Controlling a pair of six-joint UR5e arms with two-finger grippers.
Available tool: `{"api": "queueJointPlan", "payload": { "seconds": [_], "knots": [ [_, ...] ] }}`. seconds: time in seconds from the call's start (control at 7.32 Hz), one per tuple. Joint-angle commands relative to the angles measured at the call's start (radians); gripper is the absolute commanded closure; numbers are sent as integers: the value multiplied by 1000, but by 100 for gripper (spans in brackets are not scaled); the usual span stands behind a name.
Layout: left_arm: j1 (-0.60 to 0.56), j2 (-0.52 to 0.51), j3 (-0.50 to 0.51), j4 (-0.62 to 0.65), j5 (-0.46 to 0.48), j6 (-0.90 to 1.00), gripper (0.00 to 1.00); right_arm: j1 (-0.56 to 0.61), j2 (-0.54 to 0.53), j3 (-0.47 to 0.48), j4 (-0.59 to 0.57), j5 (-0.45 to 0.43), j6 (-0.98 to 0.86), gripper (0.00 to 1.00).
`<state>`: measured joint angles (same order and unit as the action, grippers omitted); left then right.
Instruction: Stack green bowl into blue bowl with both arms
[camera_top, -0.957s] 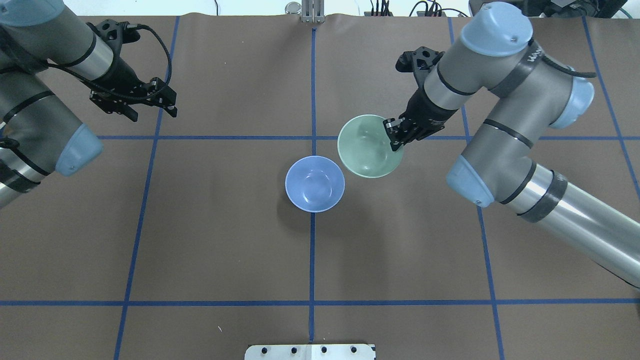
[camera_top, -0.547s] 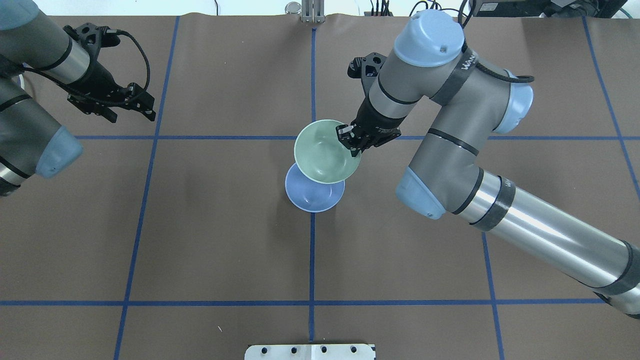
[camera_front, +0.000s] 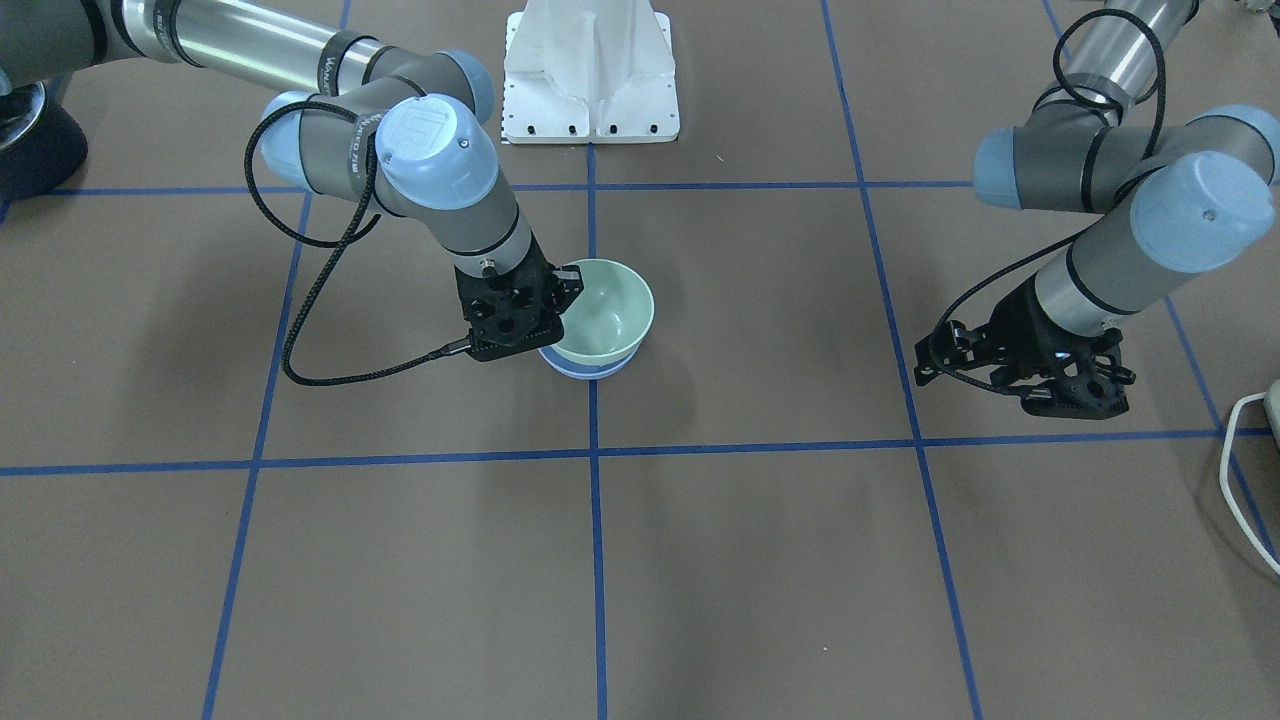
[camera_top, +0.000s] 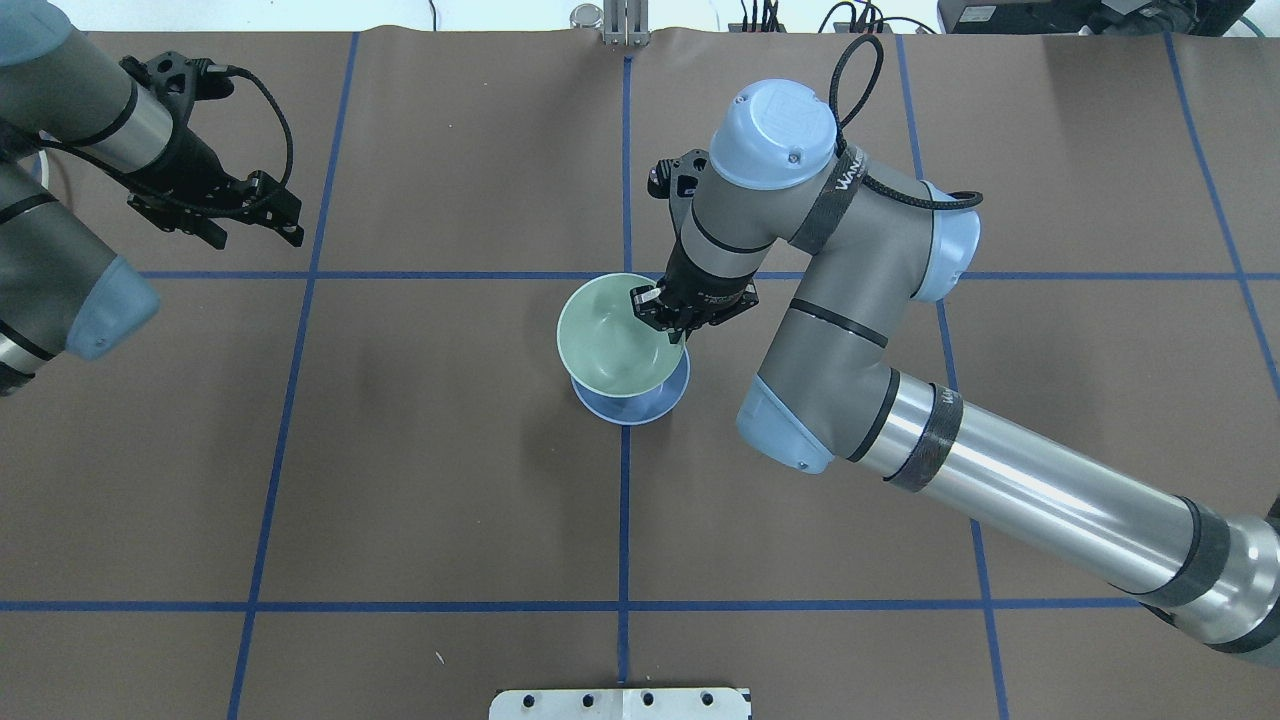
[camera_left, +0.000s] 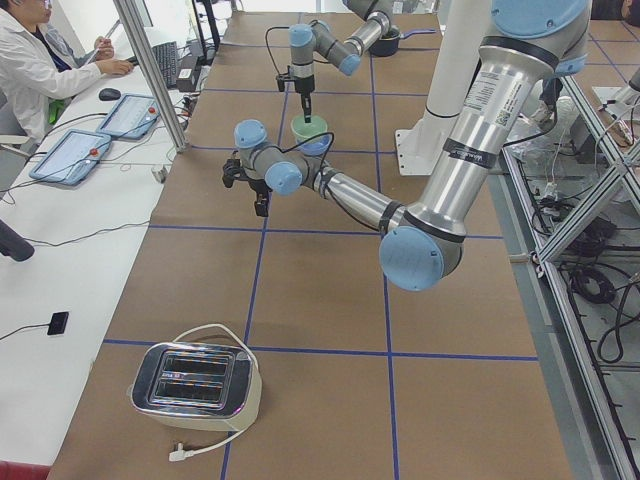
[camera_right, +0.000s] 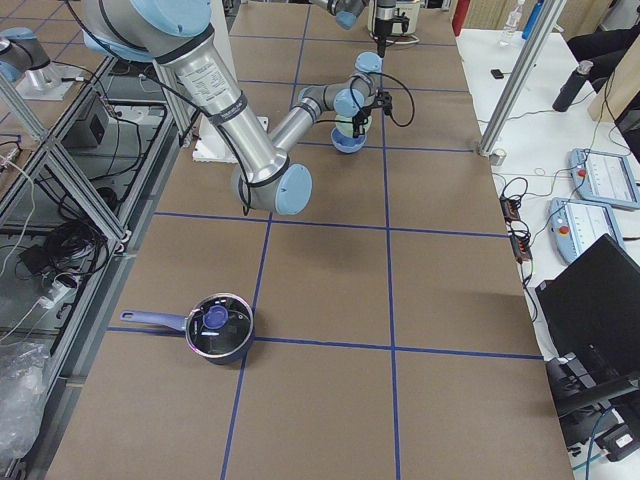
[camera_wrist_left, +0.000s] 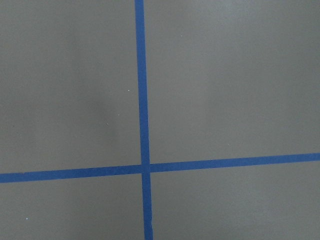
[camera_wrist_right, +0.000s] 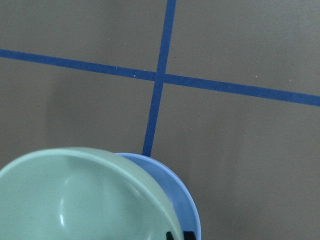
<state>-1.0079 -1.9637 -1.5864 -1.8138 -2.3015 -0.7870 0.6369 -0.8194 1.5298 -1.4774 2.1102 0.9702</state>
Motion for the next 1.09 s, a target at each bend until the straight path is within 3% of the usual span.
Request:
{"api": "queueJointPlan", "payload": {
  "seconds": [0.0,0.96],
  "knots": [
    [2,0,3,-1,1,0,3,-9,-1,-13,0,-4,-4,92],
    [5,0,8,-2,5,0,3,-20,-1,-34,22,-35,-4,90]
  ]
}}
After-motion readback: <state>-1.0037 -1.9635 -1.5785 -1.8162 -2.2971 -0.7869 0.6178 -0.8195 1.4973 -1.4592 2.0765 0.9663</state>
